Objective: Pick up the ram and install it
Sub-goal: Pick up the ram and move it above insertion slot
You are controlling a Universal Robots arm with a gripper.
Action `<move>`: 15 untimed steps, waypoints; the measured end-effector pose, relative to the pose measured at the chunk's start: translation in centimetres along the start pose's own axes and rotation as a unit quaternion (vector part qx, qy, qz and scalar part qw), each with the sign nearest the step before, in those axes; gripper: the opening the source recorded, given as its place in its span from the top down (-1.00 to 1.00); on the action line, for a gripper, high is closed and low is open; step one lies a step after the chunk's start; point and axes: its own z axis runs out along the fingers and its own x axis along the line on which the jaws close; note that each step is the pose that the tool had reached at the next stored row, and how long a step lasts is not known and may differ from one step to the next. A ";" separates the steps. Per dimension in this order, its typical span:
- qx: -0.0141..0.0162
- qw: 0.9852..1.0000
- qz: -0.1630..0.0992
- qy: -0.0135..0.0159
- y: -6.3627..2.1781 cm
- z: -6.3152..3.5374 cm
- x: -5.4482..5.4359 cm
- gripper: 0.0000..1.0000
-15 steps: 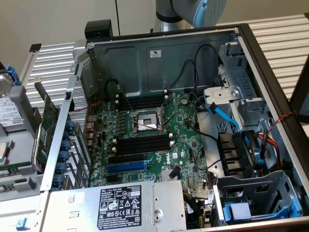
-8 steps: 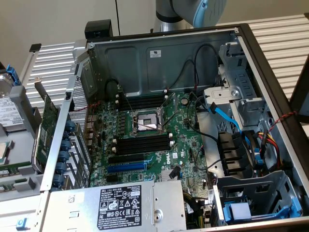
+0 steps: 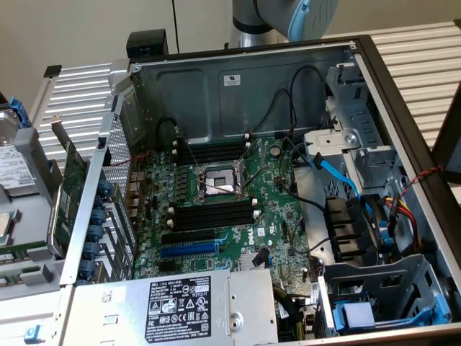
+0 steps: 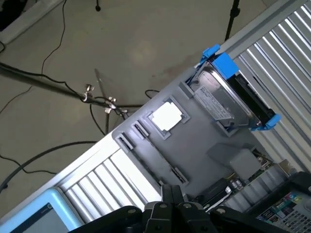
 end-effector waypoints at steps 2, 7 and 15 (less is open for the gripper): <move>0.000 1.000 -0.018 0.001 0.00 0.00 0.0 0.79; -0.001 0.998 -0.064 0.001 0.01 0.00 0.0 0.79; -0.006 0.991 -0.134 0.000 0.00 0.04 0.0 0.79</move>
